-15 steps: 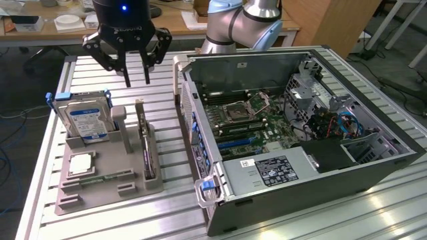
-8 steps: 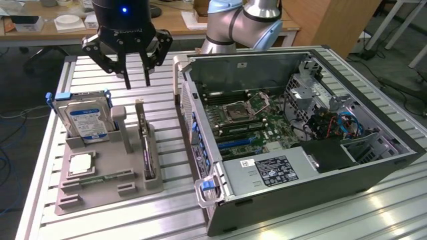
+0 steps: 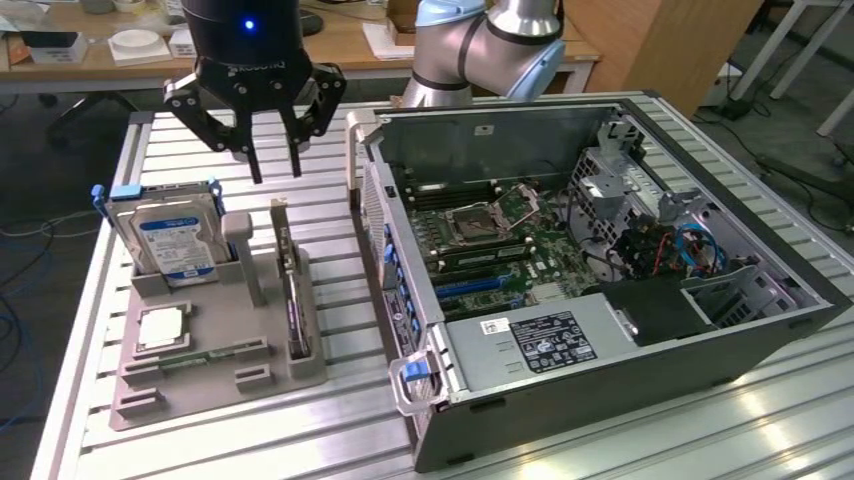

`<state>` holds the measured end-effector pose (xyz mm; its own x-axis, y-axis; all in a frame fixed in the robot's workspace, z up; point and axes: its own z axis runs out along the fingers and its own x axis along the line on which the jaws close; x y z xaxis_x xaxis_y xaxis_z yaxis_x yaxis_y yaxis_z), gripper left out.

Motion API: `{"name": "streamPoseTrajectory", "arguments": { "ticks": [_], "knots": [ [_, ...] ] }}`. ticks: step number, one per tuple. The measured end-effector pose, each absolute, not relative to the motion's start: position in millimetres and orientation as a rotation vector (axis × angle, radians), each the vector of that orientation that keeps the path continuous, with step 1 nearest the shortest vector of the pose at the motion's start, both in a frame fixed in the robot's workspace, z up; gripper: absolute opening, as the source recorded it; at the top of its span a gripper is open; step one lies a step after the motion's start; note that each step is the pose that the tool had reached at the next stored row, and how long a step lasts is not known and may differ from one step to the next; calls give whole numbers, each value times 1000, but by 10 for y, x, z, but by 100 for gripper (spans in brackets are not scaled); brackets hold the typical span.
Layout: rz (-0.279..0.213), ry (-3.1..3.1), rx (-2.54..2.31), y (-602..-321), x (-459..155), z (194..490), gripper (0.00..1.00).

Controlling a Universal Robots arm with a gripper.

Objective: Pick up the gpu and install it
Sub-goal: 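Pick up the gpu and move the gpu toward the slot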

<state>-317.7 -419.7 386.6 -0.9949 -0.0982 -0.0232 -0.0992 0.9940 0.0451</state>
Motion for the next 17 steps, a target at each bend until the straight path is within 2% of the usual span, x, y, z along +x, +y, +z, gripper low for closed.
{"name": "streamPoseTrajectory", "arguments": {
  "ticks": [17],
  "knots": [
    [72,3116,-164,-4328,-3177,3849,42]
  ]
}}
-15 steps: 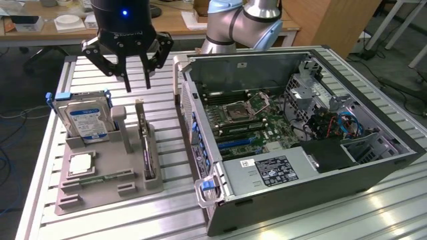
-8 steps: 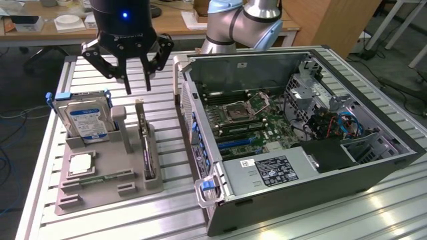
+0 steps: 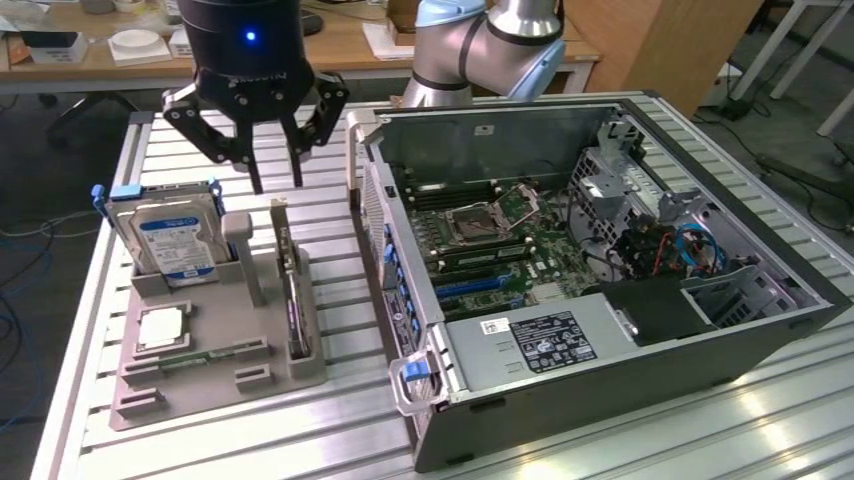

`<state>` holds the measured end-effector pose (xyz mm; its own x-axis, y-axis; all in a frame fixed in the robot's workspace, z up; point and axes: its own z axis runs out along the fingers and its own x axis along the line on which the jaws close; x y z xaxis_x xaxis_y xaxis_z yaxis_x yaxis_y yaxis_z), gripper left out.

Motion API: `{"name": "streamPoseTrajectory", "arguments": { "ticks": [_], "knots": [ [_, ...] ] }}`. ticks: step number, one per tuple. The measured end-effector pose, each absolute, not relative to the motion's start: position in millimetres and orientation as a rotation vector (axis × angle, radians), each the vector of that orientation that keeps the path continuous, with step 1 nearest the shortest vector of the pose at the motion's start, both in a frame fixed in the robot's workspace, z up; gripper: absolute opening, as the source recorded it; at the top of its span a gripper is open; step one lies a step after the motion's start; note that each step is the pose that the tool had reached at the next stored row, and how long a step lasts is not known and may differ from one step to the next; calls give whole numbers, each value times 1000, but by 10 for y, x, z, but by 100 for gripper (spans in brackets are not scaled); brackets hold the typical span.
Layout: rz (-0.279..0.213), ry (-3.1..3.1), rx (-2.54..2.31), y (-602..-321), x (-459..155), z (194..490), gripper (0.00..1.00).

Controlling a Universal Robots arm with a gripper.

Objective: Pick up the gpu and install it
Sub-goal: 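Pick up the gpu and move the gpu toward the slot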

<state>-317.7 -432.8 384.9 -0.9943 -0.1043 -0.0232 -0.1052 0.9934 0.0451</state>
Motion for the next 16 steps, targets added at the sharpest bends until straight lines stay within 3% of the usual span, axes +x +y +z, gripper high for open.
{"name": "streamPoseTrajectory", "arguments": {
  "ticks": [16],
  "knots": [
    [73,3116,-167,-4400,-3177,3783,42]
  ]
}}
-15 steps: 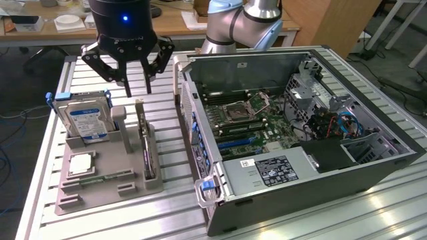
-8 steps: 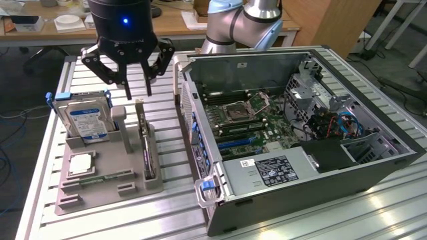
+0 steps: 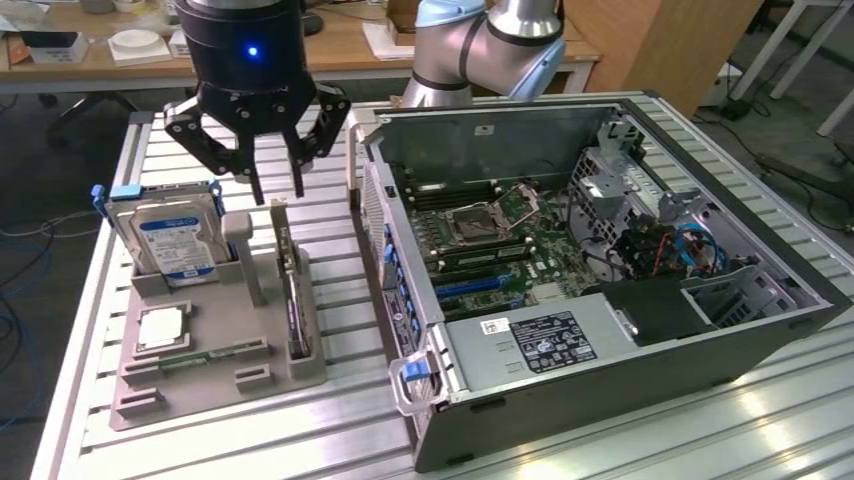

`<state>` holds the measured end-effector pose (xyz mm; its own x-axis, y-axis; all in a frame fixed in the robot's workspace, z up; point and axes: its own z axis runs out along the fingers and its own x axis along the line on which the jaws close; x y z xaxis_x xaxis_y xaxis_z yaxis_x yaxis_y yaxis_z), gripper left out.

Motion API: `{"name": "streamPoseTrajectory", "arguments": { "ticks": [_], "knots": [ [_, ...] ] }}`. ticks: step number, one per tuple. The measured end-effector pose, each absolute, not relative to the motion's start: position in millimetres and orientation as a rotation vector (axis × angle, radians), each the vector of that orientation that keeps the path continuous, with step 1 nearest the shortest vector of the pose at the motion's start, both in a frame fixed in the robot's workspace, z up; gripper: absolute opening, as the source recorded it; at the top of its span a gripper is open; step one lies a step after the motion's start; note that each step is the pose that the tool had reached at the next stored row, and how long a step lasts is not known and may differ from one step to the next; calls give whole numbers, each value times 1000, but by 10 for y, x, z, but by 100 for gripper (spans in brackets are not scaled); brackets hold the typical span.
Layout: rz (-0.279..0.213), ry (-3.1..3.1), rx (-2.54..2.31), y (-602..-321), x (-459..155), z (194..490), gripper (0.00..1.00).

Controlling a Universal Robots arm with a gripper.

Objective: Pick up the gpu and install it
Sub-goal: 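Pick up the gpu and move the gpu toward the slot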

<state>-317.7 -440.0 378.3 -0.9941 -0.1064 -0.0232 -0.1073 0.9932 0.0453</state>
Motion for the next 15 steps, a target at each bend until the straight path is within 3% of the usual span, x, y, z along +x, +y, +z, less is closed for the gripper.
{"name": "streamPoseTrajectory", "arguments": {
  "ticks": [15],
  "knots": [
    [72,3117,-115,-4402,-3180,3668,42]
  ]
}}
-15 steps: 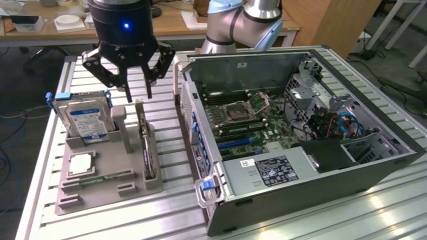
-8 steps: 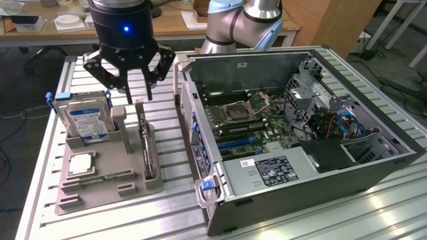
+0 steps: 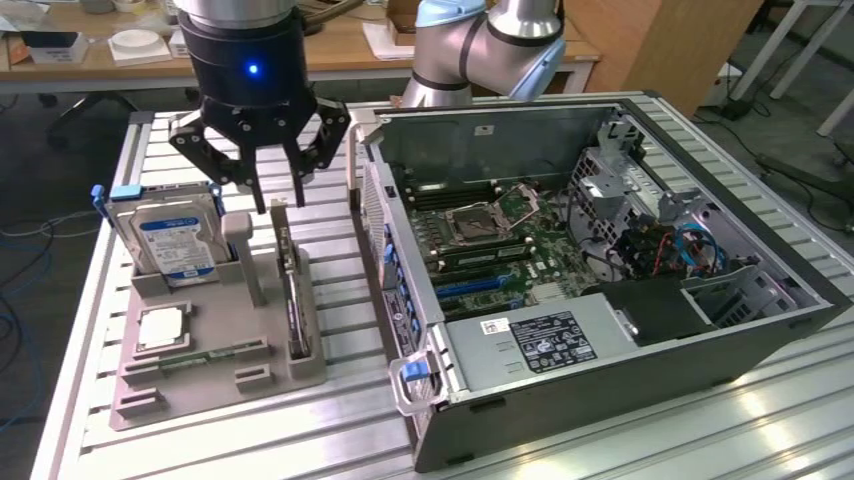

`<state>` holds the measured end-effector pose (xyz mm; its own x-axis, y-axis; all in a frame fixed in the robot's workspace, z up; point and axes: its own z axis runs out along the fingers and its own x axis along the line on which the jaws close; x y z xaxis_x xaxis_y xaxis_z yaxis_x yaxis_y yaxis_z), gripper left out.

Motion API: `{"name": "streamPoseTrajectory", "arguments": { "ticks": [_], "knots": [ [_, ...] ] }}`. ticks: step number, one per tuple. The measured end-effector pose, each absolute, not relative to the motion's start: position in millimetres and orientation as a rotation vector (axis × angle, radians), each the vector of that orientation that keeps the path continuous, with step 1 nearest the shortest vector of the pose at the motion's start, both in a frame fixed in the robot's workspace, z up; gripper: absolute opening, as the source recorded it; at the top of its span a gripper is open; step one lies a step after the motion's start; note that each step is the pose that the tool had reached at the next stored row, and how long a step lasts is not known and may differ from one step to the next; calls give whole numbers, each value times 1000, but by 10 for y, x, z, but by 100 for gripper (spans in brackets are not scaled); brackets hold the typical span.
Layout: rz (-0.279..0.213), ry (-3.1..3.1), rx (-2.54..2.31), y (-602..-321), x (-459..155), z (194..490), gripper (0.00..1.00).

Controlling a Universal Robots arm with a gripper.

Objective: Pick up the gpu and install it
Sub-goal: 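Pick up the gpu and move the gpu toward the slot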

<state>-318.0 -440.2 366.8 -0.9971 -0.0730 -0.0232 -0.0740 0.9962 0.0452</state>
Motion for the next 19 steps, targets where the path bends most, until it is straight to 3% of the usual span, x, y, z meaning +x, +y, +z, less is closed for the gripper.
{"name": "streamPoseTrajectory", "arguments": {
  "ticks": [19],
  "knots": [
    [77,3117,-115,-4403,-3180,3490,42]
  ]
}}
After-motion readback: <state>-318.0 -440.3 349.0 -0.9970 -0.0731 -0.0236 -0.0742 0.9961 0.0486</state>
